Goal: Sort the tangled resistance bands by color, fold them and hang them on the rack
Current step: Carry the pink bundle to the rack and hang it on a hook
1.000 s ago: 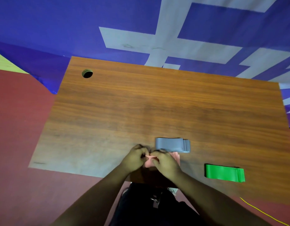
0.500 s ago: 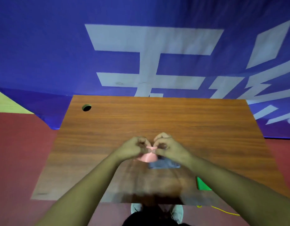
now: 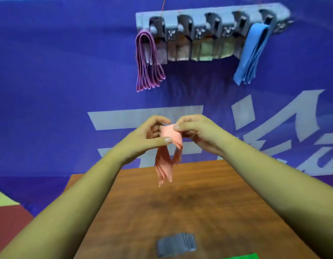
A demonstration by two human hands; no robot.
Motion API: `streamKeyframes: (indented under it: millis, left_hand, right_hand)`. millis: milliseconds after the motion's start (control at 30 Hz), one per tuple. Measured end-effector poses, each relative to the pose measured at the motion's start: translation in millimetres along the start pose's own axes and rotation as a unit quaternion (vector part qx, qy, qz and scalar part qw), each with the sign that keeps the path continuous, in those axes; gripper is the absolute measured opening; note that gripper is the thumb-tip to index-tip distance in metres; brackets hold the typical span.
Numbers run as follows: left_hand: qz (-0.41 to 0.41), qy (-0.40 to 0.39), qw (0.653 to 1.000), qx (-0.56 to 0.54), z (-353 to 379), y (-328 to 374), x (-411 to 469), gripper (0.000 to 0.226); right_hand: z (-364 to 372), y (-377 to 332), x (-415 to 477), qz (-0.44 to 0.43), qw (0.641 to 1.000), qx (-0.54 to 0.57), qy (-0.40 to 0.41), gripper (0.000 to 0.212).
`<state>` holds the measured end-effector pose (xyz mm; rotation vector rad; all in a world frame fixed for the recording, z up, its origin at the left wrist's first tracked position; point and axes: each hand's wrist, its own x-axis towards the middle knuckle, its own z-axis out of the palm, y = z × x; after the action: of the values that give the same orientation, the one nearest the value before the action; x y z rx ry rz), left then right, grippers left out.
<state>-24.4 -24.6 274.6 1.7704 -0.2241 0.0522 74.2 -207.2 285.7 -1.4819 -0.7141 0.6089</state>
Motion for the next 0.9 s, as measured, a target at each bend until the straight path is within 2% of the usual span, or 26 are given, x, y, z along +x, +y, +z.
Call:
streamKeyframes:
  millis: [67, 133, 200, 367, 433, 467, 533, 600, 667, 733, 800, 900]
  left_hand:
    - [0.038, -0.009, 0.998, 0.048, -1, 27, 12, 0.059]
    - [0.079, 0.004, 0.991, 0.105, 0, 51, 24, 0.054]
    - [0.111, 0.019, 0.987, 0.111, 0, 72, 37, 0.045]
    - [0.124, 0.036, 0.986, 0.103, 2, 113, 61, 0.032]
    - [0.124, 0.048, 0.983, 0.128, 2, 121, 70, 0.030]
    - [0.121, 0.056, 0.982, 0.136, 2, 123, 74, 0.029]
    - [0.115, 0.071, 0.980, 0.145, 0, 125, 81, 0.025]
    - [0.106, 0.084, 0.979, 0.151, -2, 126, 87, 0.021]
    - [0.099, 0.094, 0.977, 0.165, -4, 127, 94, 0.015]
    - [0.096, 0.102, 0.976, 0.164, -6, 128, 98, 0.019]
    - [0.097, 0.100, 0.976, 0.168, -11, 127, 102, 0.026]
    - [0.087, 0.125, 0.958, 0.242, -18, 126, 106, 0.034]
  right_hand:
    - [-8, -30, 0, -0.020, 0.999, 0.036, 0.020, 0.016]
    - [-14, -55, -1, -0.027, 0.997, 0.073, 0.025, 0.013]
    - [-21, -73, 0, -0.025, 0.995, 0.098, 0.022, 0.012]
    - [-39, -103, -2, -0.057, 0.995, 0.044, 0.062, 0.011]
    - [-45, -110, -2, -0.066, 0.994, 0.034, 0.080, 0.028]
    - [-48, -112, -3, -0.086, 0.993, 0.008, 0.078, 0.035]
    - [-52, -116, -4, -0.137, 0.978, -0.138, 0.082, 0.045]
    - [-54, -118, 0, -0.183, 0.934, -0.285, 0.110, 0.044]
    - [-56, -120, 10, -0.229, 0.890, -0.370, 0.139, 0.032]
    - [-56, -124, 19, -0.255, 0.865, -0.398, 0.169, 0.019]
    - [-57, -131, 29, -0.263, 0.863, -0.385, 0.195, 0.011]
    - [-55, -140, 39, -0.262, 0.865, -0.377, 0.202, 0.013]
